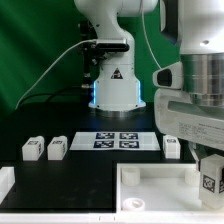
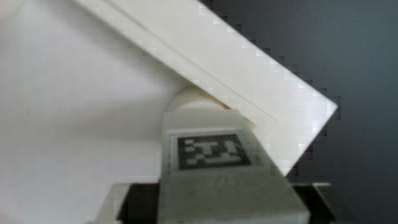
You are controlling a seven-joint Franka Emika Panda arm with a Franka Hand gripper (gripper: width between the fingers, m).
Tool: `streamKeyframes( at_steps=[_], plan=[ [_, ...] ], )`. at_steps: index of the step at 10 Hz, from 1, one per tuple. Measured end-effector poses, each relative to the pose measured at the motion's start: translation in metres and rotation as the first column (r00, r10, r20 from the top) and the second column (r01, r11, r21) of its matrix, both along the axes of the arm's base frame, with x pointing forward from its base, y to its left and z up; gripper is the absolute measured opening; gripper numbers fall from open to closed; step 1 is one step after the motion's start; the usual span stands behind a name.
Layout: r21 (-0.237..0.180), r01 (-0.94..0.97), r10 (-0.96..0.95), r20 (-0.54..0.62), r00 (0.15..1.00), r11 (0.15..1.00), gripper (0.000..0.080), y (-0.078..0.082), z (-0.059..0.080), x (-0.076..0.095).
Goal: Assemble one leg
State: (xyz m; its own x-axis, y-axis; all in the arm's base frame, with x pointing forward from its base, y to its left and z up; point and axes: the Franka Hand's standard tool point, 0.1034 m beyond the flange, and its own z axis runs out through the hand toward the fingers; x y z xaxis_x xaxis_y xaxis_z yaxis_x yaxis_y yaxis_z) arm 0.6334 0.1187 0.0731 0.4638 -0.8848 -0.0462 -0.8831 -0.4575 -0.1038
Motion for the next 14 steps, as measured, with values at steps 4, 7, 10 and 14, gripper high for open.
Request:
streamKeyframes(
  at_steps=[4,7,10,14],
  plan=[
    [0.075,0.455,-0.455,-0.011,0.89,0.887,0.0299,0.0061,-0.002,-0.0015],
    [0.06,0.331,-0.332,0.008,0.943,0.942,0.0299,0.0047,-0.0011,-0.0006],
    [0.007,-0.103,0.102,0.068,0.992,0.995,0.0622,0.0042,0.0012,0.0033],
    [-0.098,-0.615,0.622,0.073,0.78,0.782,0.0647,-0.0003,0.0038,0.0043]
  ],
)
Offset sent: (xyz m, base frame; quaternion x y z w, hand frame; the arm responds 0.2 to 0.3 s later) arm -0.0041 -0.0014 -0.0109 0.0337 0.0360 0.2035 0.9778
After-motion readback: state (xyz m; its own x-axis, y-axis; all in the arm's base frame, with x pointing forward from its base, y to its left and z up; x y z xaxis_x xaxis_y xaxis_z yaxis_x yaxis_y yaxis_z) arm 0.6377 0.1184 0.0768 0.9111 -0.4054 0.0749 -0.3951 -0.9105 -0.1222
